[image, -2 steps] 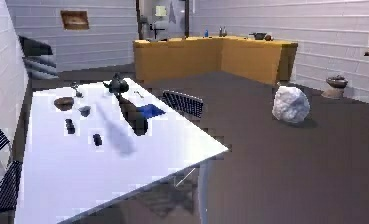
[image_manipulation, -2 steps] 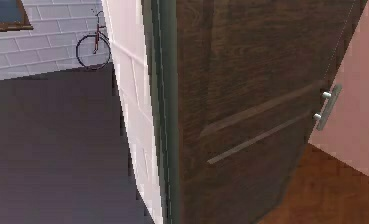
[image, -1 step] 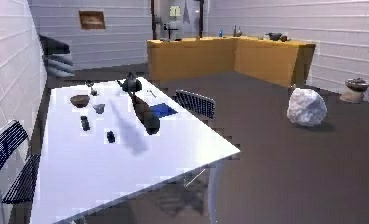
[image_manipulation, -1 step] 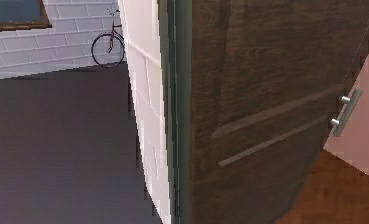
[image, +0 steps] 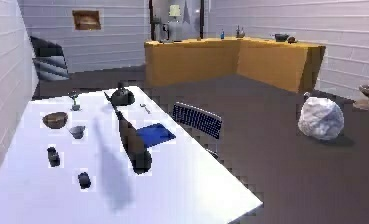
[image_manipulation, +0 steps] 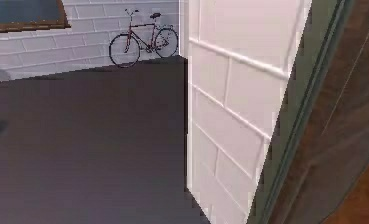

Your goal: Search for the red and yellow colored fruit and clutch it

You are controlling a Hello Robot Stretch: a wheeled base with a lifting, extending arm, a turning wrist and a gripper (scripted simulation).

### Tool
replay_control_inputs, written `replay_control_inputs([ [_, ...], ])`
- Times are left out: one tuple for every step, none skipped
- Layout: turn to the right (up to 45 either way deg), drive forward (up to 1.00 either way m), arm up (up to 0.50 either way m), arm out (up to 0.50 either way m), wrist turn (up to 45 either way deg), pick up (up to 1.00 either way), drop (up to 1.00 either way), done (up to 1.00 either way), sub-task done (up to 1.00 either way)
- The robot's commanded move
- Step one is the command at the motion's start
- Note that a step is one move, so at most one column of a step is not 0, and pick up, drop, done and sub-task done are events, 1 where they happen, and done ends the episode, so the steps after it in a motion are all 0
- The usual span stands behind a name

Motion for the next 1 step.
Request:
replay_control_inputs([
  [45.0,0.00,0.00,0.00,0.0,0.00,0.00,0.00,0.00],
])
